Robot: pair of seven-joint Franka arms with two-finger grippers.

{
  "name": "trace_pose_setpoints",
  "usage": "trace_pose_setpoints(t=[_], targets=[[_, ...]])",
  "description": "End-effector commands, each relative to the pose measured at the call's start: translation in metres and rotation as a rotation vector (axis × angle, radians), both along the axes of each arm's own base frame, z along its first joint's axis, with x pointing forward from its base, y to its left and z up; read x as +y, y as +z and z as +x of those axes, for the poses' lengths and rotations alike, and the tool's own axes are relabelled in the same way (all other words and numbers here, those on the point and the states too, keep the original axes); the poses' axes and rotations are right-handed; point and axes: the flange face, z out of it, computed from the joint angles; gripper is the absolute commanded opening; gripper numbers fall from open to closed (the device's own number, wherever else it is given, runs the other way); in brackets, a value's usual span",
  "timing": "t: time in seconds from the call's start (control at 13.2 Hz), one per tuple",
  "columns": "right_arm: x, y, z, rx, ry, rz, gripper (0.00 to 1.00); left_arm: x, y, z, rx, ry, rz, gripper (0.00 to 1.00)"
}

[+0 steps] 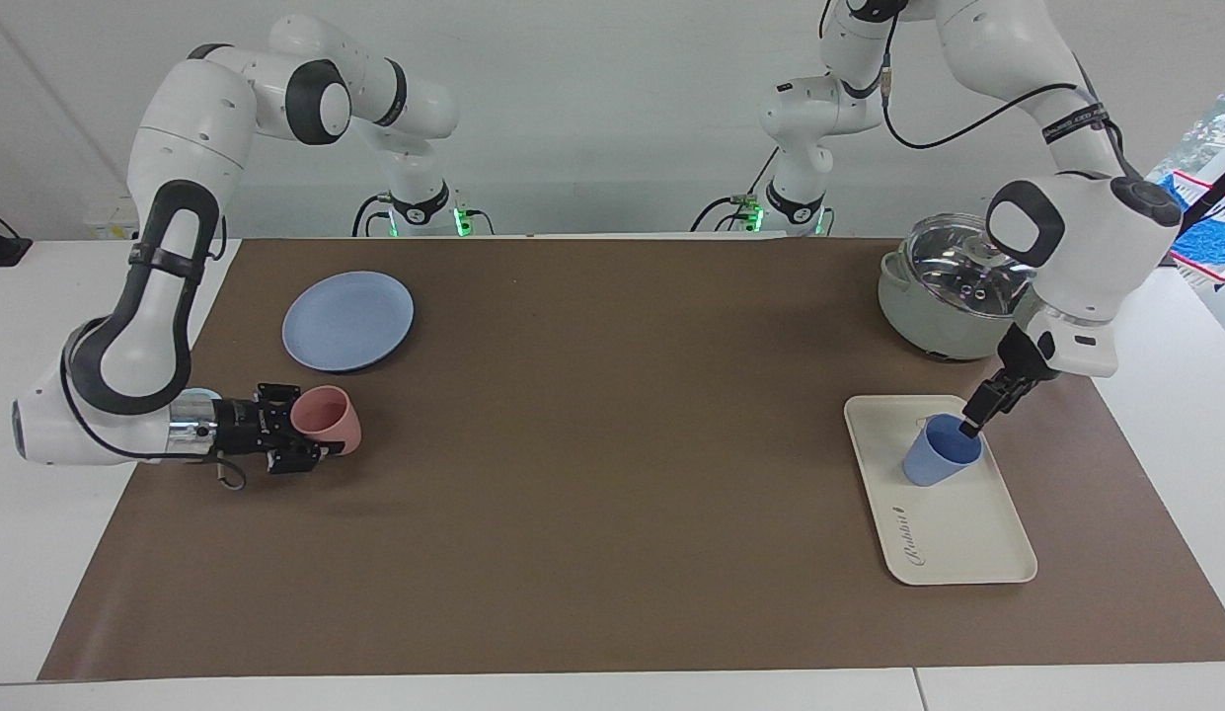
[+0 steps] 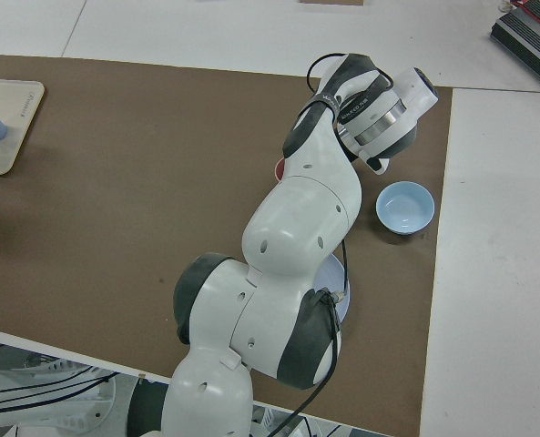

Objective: Place cup on tray
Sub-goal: 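Set the blue cup on the tray and open the left gripper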

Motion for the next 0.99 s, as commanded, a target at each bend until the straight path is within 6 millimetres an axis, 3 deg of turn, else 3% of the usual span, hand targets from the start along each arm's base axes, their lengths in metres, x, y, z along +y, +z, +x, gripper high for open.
trace_pose_setpoints(t=[0.0,0.3,0.38,0.46,0.61,0.91], targets=[[-0.01,-0.01,0.001,0.008,0.024,0.007,0.0,-0.005,0.037,-0.018,0.04,-0.202,0.023,1.0],[-0.01,-0.01,0.002,0.002,0.02,0.007,0.0,-0.035,0.093,-0.055,0.132,-0.423,0.097,1.0],[-0.009,-0.01,0.002,0.001,0.018,0.01,0.33,-0.037,0.117,-0.059,0.156,-0.431,0.102,1.0],[-0.009,-0.01,0.002,0.001,0.018,0.01,0.99,-0.042,0.139,-0.063,0.179,-0.444,0.103,1.0],[-0.009,-0.01,0.002,0.004,0.022,0.004,1.0,-0.042,0.149,-0.066,0.189,-0.446,0.112,1.0],[-0.016,-0.002,0.005,-0.037,0.027,-0.035,1.0,-0.042,0.139,-0.073,0.204,-0.435,0.108,1.0]])
